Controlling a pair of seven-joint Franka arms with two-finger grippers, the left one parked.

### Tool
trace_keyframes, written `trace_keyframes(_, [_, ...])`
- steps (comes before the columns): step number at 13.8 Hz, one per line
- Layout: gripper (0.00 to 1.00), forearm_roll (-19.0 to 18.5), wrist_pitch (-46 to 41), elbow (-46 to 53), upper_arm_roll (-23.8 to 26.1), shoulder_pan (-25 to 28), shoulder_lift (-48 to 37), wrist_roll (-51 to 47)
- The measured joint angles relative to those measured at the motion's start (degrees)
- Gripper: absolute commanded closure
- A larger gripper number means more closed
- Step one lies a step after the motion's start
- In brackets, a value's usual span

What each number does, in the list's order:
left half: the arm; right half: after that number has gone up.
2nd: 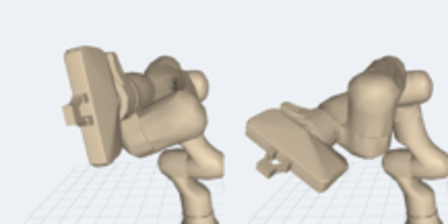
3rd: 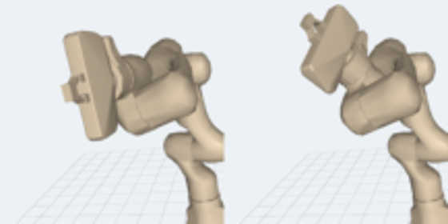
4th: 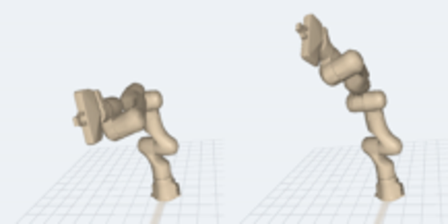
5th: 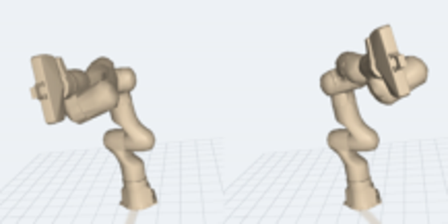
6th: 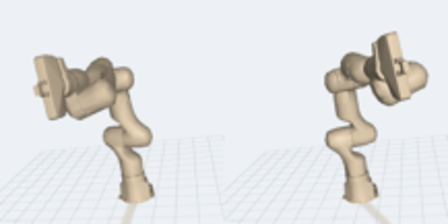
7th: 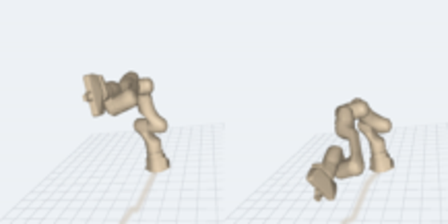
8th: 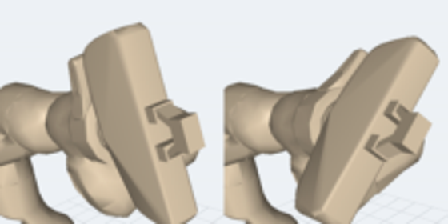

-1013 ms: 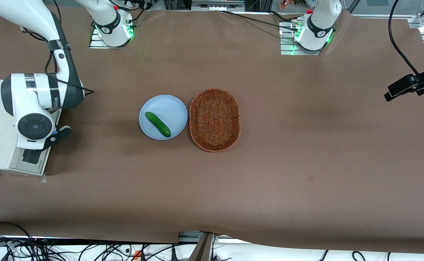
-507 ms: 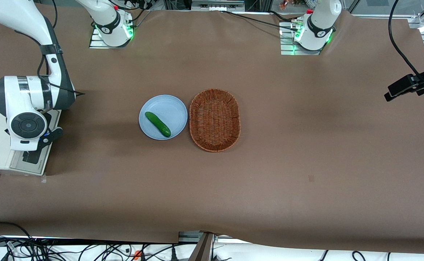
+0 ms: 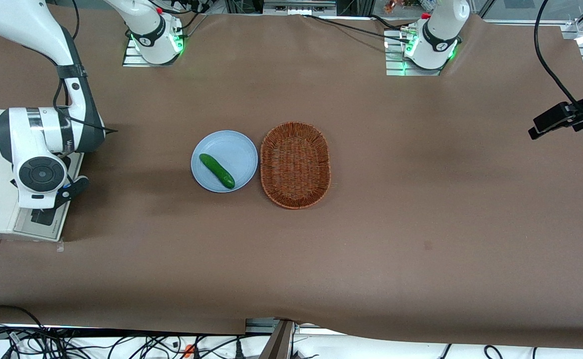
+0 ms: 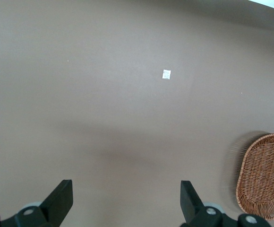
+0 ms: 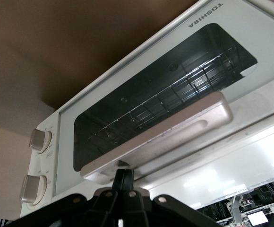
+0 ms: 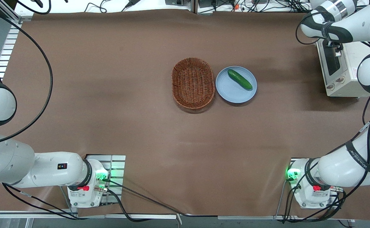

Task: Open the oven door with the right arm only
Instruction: 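Hook the right gripper under the door handle and pull it outward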

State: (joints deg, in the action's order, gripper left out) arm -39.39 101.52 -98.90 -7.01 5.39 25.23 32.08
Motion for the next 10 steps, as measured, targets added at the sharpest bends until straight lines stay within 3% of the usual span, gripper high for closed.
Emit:
trace_keyframes(5, [1.0, 0.5, 0.2, 0.0, 0.0, 0.0, 0.2, -0.1])
trace_keyframes(10, [1.0, 3.4, 0.2, 0.6, 0.2, 0.2, 0.2, -0.1])
